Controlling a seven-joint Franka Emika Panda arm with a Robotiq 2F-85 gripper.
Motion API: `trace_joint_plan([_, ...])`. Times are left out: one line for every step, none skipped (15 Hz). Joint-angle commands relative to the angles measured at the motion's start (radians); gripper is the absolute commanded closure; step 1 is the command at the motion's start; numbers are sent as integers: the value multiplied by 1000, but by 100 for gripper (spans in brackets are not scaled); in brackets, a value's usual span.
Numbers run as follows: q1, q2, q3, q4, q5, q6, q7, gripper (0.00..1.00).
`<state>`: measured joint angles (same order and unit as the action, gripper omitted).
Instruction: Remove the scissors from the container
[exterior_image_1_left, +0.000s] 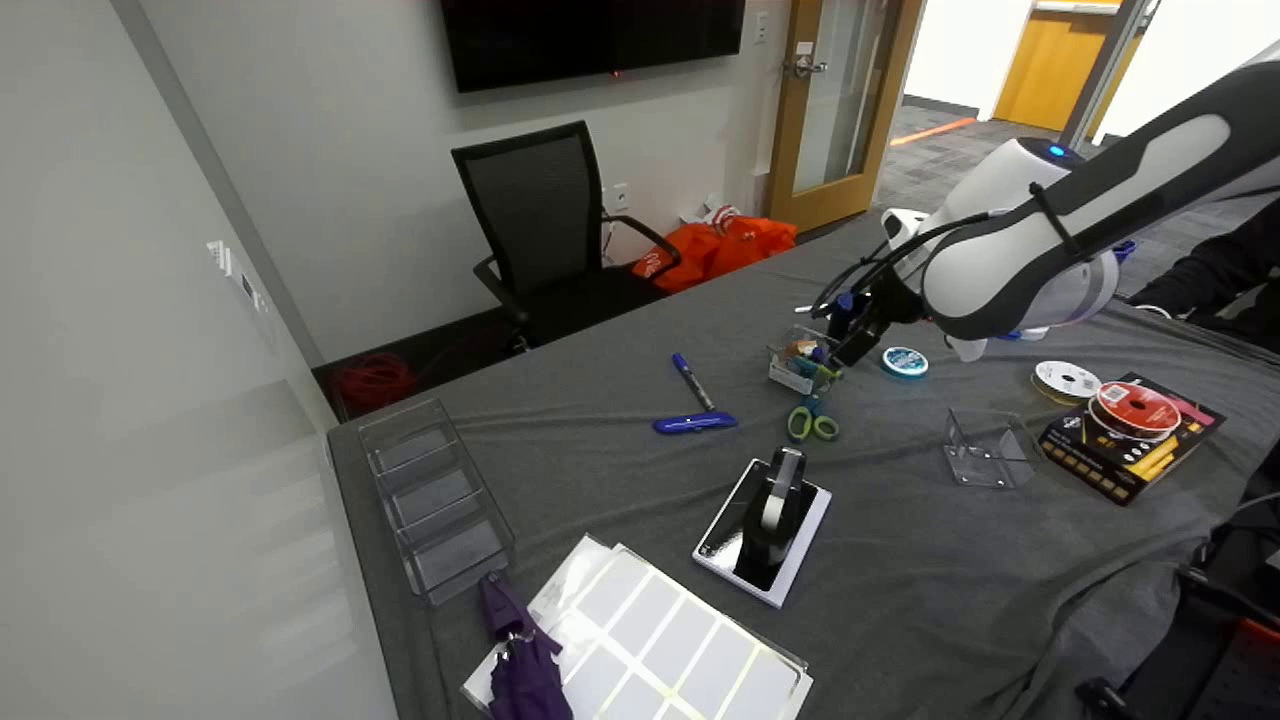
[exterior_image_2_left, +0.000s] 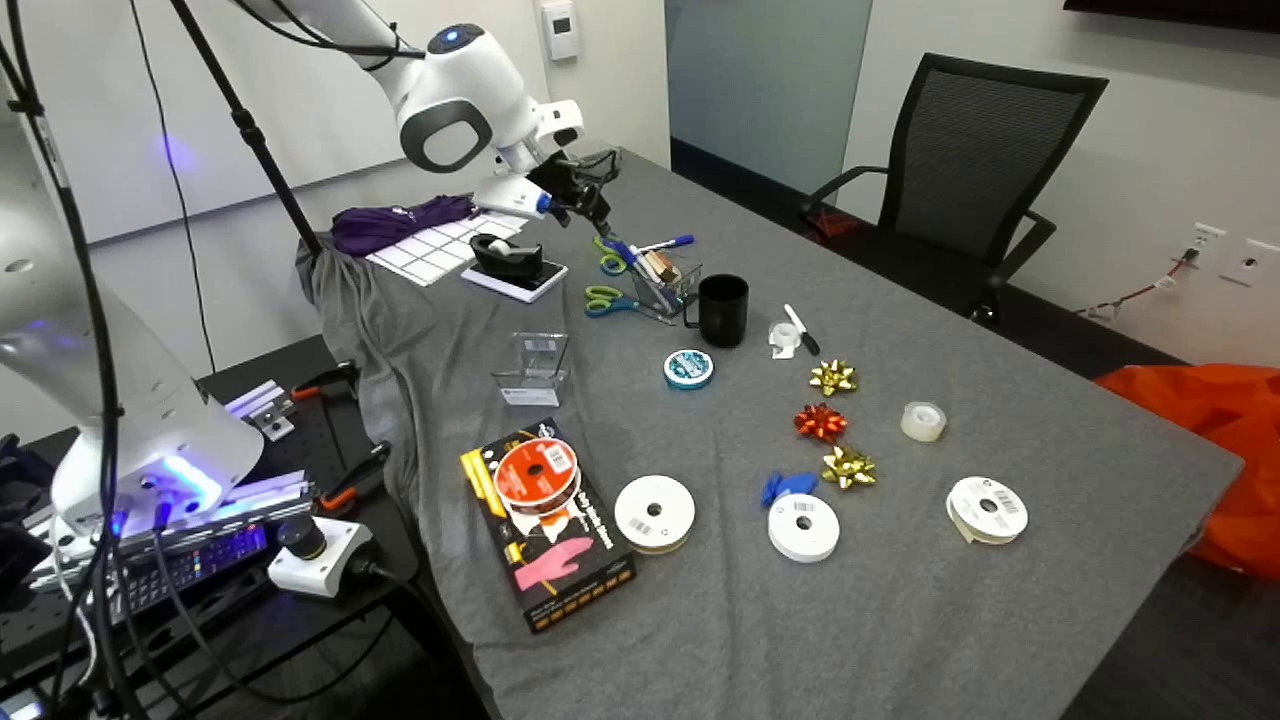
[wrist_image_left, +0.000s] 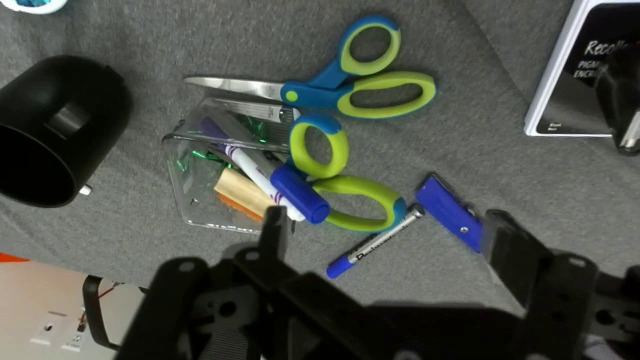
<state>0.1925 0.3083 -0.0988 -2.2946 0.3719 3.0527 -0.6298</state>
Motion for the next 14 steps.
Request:
trace_joint_plan([4,91,-17,56,9,36,42,0])
trace_joint_plan([8,108,-24,65,10,41,62,0])
trace_joint_plan([16,126,-36,74,10,46,89,0])
trace_joint_plan([-62,132,22,71,-142,60,236,0])
trace_joint_plan([-63,140,19,70,-172,72,282,0])
trace_joint_plan([-62,148,13,72,-218,81,346,0])
trace_joint_plan([-61,155,5,73,-254,89,397,0])
trace_joint_plan([-59,160,-2,74,-282,93,441,0])
trace_joint_plan([-60,163,-4,74,-300,98,478,0])
trace_joint_plan([-61,168,-5,76,-316,102,506,0])
trace_joint_plan([-71,167,6,78,-327,101,523,0])
trace_joint_plan([-74,167,9,80,-337,97,537,0])
trace_joint_plan([-80,164,16,83,-349,80,540,0])
trace_joint_plan([-87,161,26,82,-362,78,536,0])
